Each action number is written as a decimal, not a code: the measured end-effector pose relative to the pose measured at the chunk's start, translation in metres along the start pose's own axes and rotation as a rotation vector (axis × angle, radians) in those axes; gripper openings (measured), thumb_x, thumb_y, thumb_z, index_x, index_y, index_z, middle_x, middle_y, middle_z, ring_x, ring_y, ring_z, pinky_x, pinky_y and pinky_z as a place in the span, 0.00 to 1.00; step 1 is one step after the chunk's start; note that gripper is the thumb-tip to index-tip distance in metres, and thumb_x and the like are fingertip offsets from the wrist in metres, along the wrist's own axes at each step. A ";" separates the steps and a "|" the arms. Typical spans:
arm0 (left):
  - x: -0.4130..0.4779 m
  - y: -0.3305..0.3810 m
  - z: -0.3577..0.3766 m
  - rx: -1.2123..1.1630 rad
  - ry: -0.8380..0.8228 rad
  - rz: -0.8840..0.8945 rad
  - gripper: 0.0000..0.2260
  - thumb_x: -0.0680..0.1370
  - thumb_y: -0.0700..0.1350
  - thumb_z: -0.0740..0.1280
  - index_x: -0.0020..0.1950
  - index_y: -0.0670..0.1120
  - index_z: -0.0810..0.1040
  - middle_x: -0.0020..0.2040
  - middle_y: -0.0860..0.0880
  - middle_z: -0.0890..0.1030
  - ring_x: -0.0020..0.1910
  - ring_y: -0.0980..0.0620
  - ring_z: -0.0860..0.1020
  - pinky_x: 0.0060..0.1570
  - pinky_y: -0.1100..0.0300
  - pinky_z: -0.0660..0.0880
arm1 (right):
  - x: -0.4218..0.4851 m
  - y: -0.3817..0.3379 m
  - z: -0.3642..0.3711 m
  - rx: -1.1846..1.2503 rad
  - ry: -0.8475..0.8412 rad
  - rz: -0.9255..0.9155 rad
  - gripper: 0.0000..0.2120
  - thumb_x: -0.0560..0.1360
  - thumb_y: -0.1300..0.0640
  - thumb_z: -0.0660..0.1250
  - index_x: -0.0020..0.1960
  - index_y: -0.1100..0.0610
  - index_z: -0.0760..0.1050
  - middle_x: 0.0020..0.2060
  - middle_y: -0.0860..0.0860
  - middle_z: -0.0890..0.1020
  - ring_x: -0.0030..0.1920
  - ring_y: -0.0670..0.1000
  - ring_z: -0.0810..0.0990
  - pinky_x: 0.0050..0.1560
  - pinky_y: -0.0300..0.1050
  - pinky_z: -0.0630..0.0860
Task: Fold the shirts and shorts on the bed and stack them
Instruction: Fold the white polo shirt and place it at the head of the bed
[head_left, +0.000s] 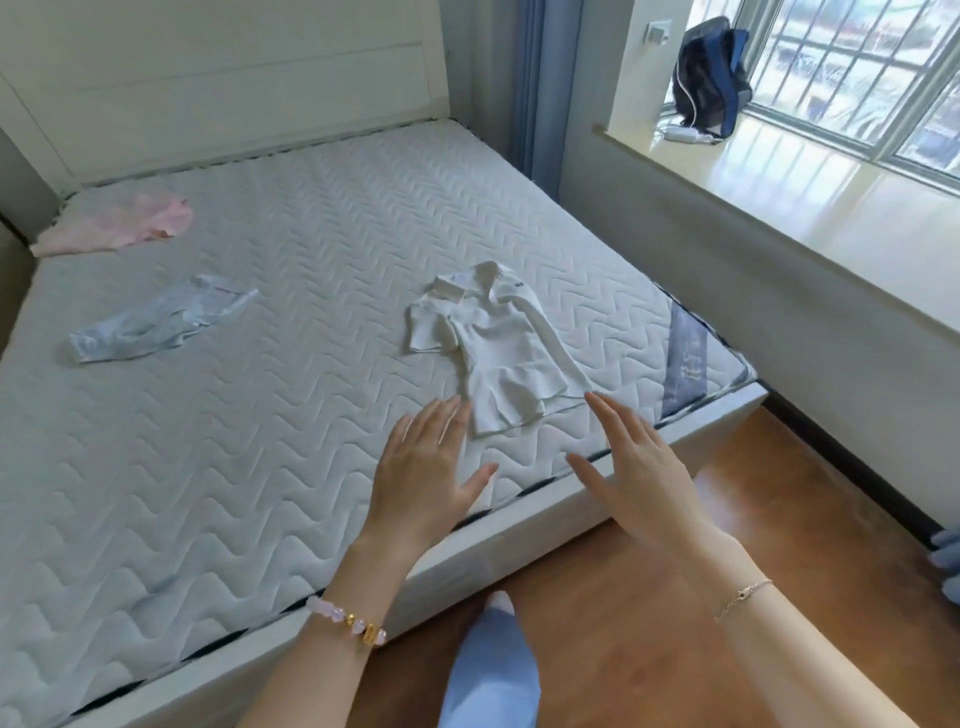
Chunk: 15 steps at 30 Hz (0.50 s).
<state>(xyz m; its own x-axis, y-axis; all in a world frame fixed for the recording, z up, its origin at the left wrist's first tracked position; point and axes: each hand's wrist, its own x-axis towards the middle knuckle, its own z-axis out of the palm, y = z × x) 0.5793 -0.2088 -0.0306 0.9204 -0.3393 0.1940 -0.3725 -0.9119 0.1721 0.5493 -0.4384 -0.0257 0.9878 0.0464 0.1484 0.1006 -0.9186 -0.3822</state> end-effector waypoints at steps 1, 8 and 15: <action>0.018 -0.006 0.003 -0.008 -0.004 -0.004 0.32 0.74 0.63 0.52 0.69 0.43 0.69 0.67 0.45 0.74 0.67 0.46 0.71 0.66 0.47 0.67 | 0.018 0.003 0.001 -0.010 -0.020 -0.009 0.33 0.75 0.39 0.58 0.76 0.50 0.54 0.73 0.46 0.62 0.72 0.49 0.62 0.68 0.45 0.64; 0.124 -0.051 0.023 -0.025 -0.028 -0.051 0.31 0.74 0.63 0.54 0.68 0.45 0.70 0.65 0.47 0.75 0.65 0.48 0.73 0.64 0.47 0.70 | 0.137 0.020 0.017 -0.041 -0.078 -0.056 0.32 0.75 0.37 0.54 0.75 0.51 0.56 0.72 0.47 0.65 0.70 0.50 0.66 0.66 0.42 0.66; 0.201 -0.072 0.042 -0.007 -0.033 -0.054 0.29 0.73 0.62 0.55 0.66 0.44 0.73 0.63 0.47 0.77 0.63 0.48 0.75 0.61 0.48 0.71 | 0.225 0.041 0.033 -0.038 -0.080 -0.049 0.35 0.73 0.33 0.48 0.75 0.51 0.57 0.72 0.46 0.65 0.70 0.51 0.67 0.64 0.45 0.69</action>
<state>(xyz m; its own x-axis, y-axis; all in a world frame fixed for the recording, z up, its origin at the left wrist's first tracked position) 0.7957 -0.2210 -0.0449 0.9426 -0.2972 0.1520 -0.3228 -0.9276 0.1879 0.7792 -0.4530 -0.0379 0.9883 0.1218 0.0918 0.1461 -0.9284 -0.3415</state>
